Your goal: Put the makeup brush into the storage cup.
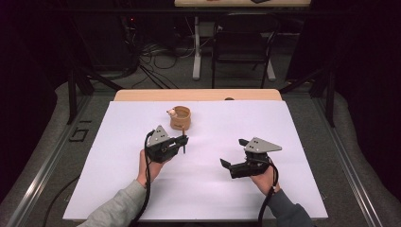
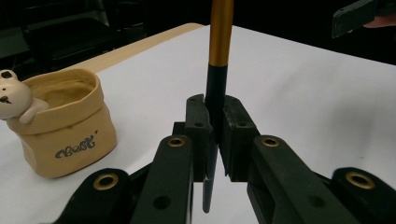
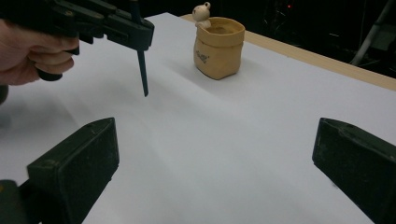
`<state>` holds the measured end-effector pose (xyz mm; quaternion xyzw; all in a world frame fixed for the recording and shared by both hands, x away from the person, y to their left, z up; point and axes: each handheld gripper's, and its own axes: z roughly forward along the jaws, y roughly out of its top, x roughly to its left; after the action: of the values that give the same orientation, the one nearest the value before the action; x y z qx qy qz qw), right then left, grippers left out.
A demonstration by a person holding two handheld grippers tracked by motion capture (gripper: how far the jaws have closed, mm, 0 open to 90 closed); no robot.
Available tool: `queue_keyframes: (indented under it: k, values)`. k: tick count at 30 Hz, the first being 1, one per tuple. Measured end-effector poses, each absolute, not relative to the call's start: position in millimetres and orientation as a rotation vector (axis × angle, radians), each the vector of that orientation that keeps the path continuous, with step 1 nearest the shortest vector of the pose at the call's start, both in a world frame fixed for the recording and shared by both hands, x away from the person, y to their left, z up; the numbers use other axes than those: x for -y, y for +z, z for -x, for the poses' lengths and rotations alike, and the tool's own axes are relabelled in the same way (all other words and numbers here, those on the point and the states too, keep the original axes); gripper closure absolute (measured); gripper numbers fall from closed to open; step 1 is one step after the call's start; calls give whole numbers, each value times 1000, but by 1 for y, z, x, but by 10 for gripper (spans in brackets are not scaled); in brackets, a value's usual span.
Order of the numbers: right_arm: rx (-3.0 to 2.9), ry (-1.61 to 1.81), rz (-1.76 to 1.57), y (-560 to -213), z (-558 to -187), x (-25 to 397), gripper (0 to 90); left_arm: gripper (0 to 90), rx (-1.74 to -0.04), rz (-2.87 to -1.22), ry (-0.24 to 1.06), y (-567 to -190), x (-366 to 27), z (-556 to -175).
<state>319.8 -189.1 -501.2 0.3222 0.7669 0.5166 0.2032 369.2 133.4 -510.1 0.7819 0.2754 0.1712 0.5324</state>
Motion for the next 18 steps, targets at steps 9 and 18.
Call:
queue_keyframes:
  k: [9, 18]
  values:
    - [-2138, 1412, -867, -505, -314, 199, 0, 830, -684, -1870, 404, -510, -140, -374]
    - [-2137, 1404, -868, -509, -313, 201, 1, 830, -676, -1863, 419, -502, -140, -380]
